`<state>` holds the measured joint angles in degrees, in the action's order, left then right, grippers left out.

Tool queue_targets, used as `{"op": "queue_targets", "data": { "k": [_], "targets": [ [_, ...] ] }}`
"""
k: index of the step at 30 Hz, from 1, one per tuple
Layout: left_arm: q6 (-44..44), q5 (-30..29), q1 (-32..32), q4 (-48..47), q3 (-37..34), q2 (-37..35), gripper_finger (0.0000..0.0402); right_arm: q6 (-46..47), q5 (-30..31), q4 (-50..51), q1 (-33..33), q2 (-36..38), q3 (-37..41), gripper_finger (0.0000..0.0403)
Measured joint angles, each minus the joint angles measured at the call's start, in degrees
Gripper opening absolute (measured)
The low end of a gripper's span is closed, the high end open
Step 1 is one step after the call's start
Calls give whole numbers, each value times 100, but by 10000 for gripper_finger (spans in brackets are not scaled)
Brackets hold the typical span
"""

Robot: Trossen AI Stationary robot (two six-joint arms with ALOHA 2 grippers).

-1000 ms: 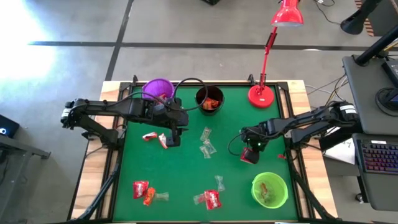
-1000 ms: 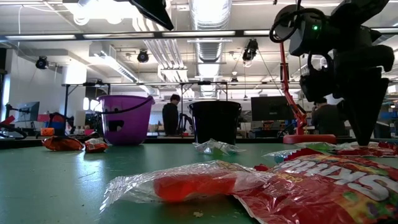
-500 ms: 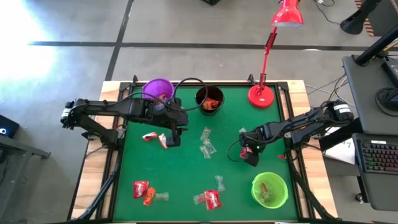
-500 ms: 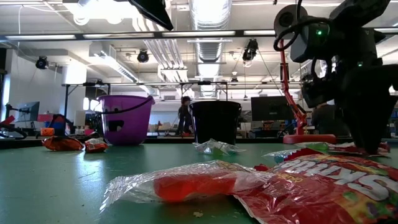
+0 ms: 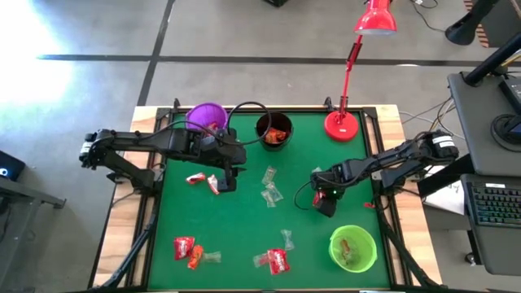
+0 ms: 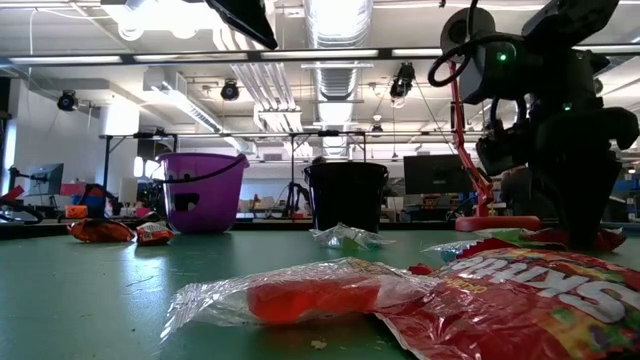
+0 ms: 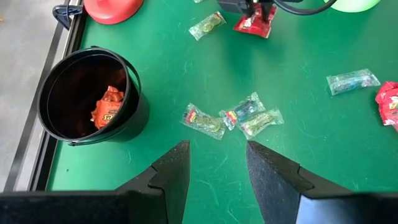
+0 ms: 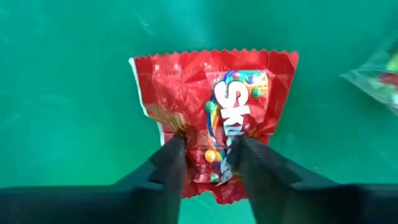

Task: Sort candy
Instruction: Put the red candy into the purple bucket

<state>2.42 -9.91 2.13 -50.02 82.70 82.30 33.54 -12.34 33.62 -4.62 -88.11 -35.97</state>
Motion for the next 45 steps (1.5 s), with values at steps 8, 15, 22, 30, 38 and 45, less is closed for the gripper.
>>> {"op": "queue_targets", "data": {
  "k": [8,15,22,30,38,45],
  "targets": [
    [-52,-2,0,-72,0,0,141,499,-73,-15,-15,577,72,18],
    [-148,-7,0,-122,0,0,141,1181,-107,162,-35,1422,32,14],
    [141,-4,2,-365,0,-17,141,1354,72,68,-42,1851,-537,12],
    [310,-6,-67,-427,-188,-67,141,901,835,49,-39,1846,-1588,12],
    [21,190,-129,1451,-1718,-549,141,9,1588,105,25,1664,-2663,12],
    [-852,192,-152,3528,-2918,-1098,141,-756,1915,169,253,1110,-3552,12]
  ]
}}
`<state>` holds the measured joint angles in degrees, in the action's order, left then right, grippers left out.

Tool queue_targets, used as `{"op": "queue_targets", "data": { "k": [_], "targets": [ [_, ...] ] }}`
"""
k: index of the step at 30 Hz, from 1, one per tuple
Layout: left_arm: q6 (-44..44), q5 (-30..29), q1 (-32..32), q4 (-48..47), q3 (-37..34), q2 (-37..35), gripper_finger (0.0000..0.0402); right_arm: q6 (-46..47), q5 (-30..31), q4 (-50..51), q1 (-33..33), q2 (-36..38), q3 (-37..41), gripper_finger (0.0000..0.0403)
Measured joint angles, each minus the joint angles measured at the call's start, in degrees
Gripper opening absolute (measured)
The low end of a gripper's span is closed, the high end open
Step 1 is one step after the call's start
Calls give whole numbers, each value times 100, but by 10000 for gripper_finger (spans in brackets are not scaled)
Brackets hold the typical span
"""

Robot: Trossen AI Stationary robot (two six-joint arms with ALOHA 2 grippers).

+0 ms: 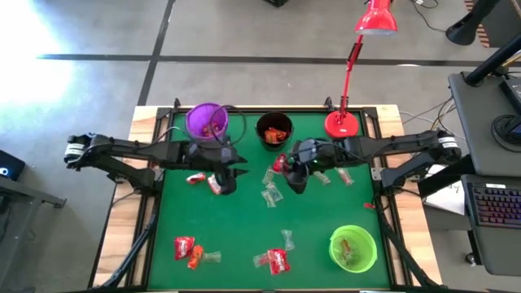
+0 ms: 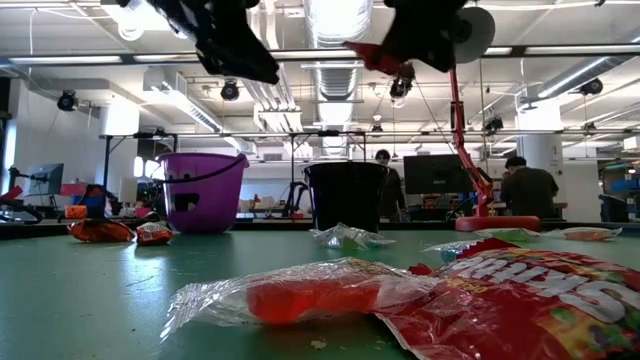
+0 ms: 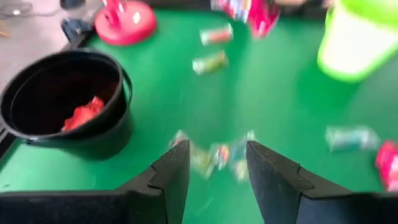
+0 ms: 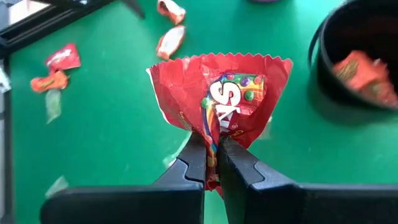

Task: Sort candy
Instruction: Put the red candy into the purple bucket

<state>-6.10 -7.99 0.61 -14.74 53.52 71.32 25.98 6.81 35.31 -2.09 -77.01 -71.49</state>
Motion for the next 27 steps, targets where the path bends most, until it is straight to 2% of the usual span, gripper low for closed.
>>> {"op": "queue_targets", "data": {
  "k": [5,8,12,16,22,27],
  "targets": [
    [-1091,2,1,2095,-733,-252,141,-423,90,98,101,-498,-608,12],
    [-1722,-76,1,2782,-1130,-268,141,-457,235,90,101,-718,-935,12],
    [-2259,-180,-12,3104,-1441,-255,141,-528,381,84,103,-961,-1300,12],
    [-2340,-164,-14,3563,-1451,-198,141,-649,380,95,101,-1243,-1553,12],
    [-2142,-9,-14,3509,-1220,-81,141,-649,372,86,101,-1478,-1678,12],
    [-2098,156,-14,3107,-1152,-104,141,-602,373,213,101,-1448,-1708,12]
  ]
}}
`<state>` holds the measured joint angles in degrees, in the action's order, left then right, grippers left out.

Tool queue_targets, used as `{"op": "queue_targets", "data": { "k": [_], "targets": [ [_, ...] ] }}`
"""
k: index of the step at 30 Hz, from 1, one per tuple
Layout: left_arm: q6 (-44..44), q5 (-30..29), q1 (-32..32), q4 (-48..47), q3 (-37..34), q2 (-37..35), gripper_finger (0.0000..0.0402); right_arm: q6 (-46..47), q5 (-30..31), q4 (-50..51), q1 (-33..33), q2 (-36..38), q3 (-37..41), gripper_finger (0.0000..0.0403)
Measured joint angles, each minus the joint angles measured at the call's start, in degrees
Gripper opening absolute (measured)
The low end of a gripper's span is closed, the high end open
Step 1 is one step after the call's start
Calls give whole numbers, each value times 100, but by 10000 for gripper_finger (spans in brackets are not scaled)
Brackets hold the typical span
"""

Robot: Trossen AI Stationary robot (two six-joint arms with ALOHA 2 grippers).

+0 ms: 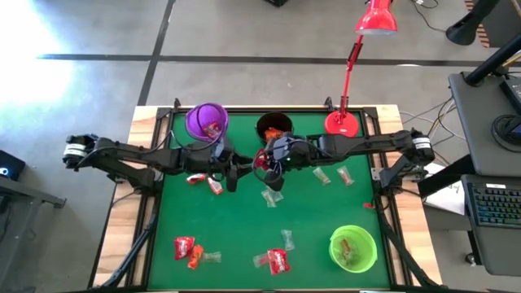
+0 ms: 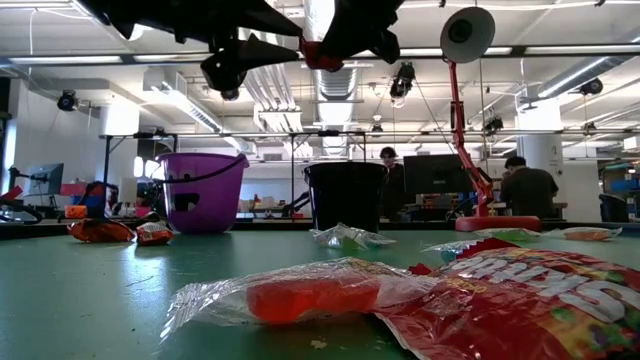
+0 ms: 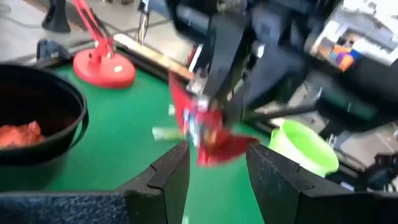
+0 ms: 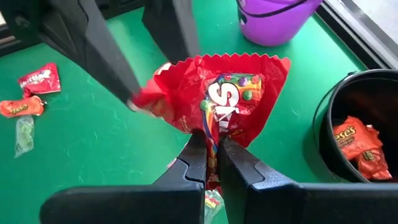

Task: Sort candy
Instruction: Put the red candy into the purple bucket

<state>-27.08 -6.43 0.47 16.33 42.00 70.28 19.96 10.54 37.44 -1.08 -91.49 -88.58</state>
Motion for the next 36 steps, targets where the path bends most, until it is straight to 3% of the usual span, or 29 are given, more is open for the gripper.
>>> {"op": "queue_targets", "data": {
  "k": [11,18,36],
  "targets": [
    [-53,113,-16,-188,181,-58,141,50,3,30,0,161,-4,12],
    [28,109,-20,-1321,783,9,141,44,5,2,0,161,-4,12],
    [443,164,-459,-1015,1088,529,126,1,18,-40,-57,161,2,13]
  ]
}}
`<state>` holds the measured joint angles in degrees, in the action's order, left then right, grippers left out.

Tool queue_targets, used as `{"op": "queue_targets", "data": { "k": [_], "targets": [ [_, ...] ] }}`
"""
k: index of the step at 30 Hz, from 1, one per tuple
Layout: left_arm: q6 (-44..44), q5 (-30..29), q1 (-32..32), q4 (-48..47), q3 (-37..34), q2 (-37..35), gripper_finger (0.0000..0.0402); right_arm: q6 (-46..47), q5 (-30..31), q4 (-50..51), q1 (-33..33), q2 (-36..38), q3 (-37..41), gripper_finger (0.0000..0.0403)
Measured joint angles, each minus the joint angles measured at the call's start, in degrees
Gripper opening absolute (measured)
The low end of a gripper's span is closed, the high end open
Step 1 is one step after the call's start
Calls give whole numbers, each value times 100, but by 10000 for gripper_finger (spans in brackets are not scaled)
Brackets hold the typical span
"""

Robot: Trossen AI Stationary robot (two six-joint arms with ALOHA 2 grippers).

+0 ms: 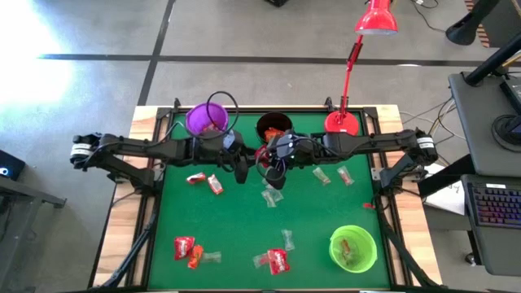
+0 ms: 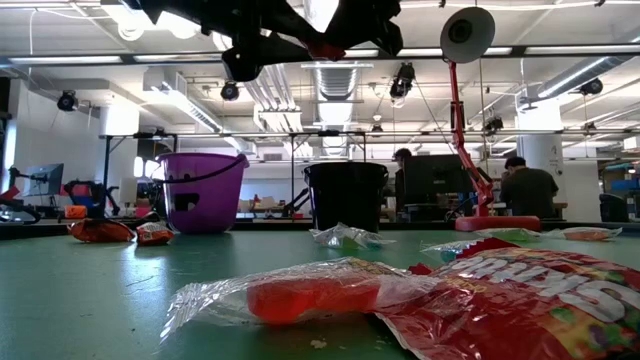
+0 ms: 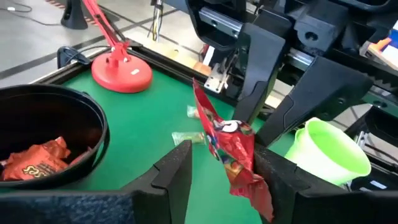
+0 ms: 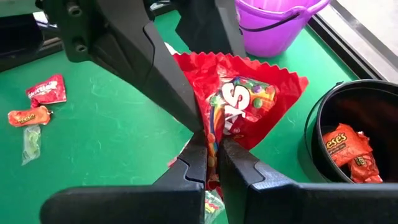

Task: Sort candy
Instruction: Put the red candy into the purple bucket

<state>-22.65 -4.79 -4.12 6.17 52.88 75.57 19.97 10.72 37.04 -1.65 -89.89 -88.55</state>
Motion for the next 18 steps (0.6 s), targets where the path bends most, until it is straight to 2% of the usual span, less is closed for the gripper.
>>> {"op": "queue_targets", "data": {
  "k": [4,10,15,18],
  "targets": [
    [159,278,-29,60,0,67,92,0,-42,43,-6,0,2,13],
    [388,297,-29,86,0,108,15,20,-43,61,-7,-7,9,13],
    [544,393,-33,74,-2,92,11,30,-84,42,-7,-8,9,17],
    [570,435,-41,44,-2,92,6,39,-212,41,-7,-9,9,36]
  ]
}}
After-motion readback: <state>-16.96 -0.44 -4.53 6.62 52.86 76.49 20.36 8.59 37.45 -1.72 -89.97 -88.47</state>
